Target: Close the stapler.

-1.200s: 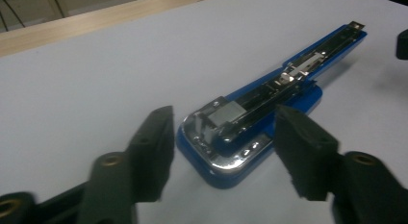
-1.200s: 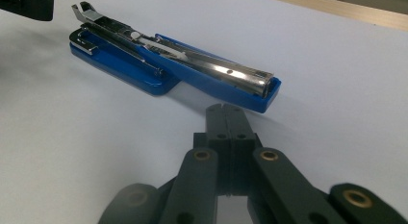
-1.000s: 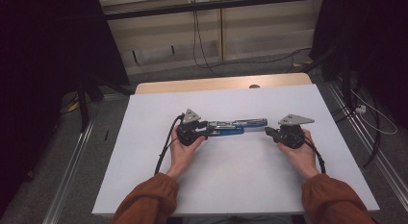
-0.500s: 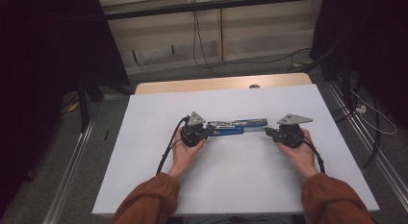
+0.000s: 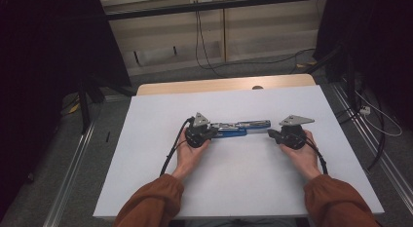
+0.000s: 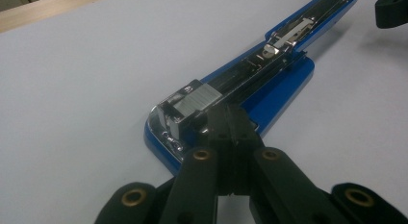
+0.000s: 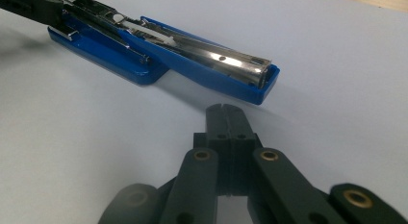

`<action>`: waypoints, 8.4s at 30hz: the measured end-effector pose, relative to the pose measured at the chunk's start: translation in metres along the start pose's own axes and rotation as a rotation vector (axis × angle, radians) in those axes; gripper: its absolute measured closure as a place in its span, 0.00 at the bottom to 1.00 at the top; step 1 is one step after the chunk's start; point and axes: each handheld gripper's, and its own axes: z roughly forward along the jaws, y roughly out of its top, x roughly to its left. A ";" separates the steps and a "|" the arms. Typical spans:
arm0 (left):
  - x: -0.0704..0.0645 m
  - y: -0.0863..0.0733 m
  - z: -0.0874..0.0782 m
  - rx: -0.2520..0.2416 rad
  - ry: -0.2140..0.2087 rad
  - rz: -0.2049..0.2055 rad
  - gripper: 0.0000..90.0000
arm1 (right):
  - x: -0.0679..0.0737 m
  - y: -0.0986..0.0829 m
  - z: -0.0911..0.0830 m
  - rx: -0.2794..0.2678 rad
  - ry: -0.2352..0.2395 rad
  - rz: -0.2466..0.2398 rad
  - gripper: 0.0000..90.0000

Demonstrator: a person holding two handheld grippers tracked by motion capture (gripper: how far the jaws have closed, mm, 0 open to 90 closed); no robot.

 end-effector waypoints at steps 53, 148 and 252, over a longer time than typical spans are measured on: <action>0.002 -0.001 0.001 -0.013 0.001 0.015 1.00 | 0.000 0.011 0.026 0.102 -0.010 -0.023 1.00; -0.012 -0.003 -0.025 -0.031 0.001 -0.038 0.29 | 0.007 0.021 0.008 -0.124 0.050 0.062 0.24; -0.020 -0.092 -0.188 -0.246 0.306 -0.142 0.04 | 0.022 -0.060 -0.115 -0.307 -0.222 0.107 0.03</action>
